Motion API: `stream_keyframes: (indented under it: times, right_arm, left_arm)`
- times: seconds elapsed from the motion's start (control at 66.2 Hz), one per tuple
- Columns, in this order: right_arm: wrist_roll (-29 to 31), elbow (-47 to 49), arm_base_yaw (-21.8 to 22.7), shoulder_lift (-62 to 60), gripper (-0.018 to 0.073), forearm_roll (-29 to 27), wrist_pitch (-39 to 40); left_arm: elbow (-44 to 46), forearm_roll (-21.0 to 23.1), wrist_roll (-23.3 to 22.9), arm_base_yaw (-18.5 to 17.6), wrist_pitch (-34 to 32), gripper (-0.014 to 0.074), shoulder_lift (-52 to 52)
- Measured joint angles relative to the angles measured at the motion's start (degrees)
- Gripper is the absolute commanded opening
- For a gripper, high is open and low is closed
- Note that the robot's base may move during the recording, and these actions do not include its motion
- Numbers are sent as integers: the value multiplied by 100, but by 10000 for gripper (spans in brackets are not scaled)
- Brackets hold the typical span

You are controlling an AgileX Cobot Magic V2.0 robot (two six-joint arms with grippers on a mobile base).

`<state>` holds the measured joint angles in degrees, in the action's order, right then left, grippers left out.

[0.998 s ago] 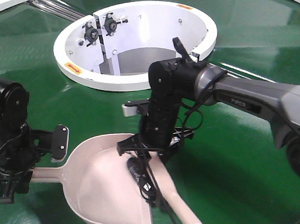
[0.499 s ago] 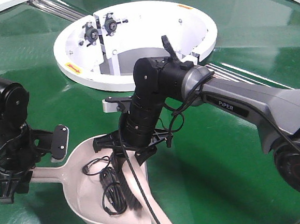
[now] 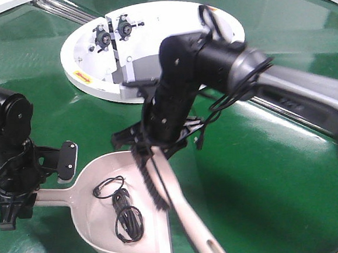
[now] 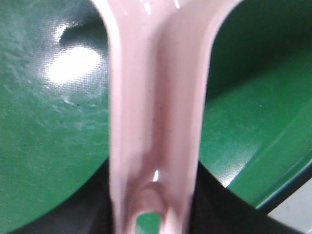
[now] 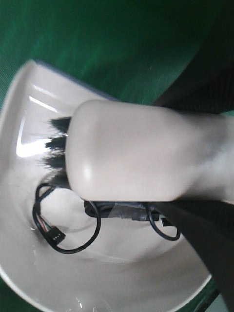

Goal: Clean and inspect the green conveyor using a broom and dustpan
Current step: 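Lift the brush away from the dustpan with the right gripper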

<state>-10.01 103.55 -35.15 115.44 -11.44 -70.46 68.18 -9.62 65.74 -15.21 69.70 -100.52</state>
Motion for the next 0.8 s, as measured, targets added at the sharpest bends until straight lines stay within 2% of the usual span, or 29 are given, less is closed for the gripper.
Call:
stream_keyframes:
  times: [0.151,0.423,0.801]
  right_arm:
    - [11,-484,269,-407,-5,92,0]
    - [305,-1609,1031,-887,-5,248,-5]
    - [552,-2009,1783,-971,-5,659,11]
  left_arm:
    - [0,0,0,0,0,-22,0]
    - [0,0,0,0,0,-22,0]
    - [0,0,0,0,0,-22,0]
